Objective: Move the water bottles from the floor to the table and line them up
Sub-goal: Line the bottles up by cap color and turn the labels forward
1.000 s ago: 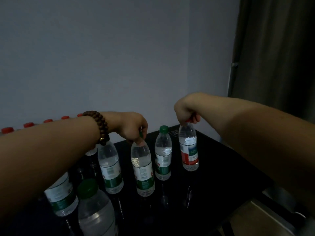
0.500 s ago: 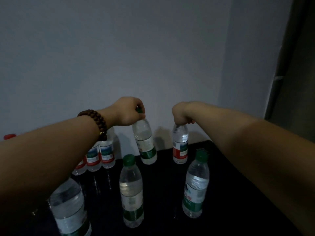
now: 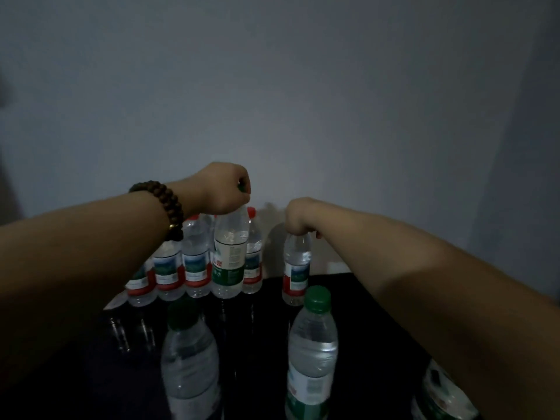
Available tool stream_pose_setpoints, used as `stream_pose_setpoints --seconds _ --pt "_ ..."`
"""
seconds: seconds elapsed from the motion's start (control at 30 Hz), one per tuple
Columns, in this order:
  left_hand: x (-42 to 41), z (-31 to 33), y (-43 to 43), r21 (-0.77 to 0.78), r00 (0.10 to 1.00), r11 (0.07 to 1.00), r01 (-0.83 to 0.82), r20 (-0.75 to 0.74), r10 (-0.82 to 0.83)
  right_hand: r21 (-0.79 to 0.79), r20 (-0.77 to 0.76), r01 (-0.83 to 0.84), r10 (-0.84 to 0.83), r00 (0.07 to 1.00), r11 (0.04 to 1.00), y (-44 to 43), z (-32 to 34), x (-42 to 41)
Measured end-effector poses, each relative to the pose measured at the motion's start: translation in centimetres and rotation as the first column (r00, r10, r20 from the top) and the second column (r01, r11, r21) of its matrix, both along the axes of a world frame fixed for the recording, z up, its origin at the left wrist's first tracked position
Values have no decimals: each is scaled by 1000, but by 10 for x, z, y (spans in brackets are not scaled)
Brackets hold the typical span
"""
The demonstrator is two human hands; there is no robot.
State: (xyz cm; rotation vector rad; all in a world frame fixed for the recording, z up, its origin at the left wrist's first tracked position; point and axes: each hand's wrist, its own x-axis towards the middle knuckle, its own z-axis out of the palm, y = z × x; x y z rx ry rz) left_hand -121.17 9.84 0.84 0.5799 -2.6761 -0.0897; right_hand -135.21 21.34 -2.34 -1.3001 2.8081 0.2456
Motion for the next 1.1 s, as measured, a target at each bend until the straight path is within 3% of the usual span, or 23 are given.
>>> stream_pose_setpoints --seconds 0.23,0.53,0.87,1.0,1.1 --pt "10 -20 -22 44 998 998 -32 62 30 -112 -17 -2 0 1000 994 -51 -17 -9" --pt "5 -32 -15 48 995 999 -24 102 19 -202 79 -31 48 996 979 -58 -27 -14" --pt "3 -33 11 35 983 999 -28 180 21 -132 15 -46 48 999 990 2 11 14" --pt "8 -24 28 19 966 998 -52 255 45 132 324 17 -59 944 991 42 33 36" --pt "9 -18 43 8 957 999 -44 286 39 312 463 -27 -127 877 950 73 44 63"
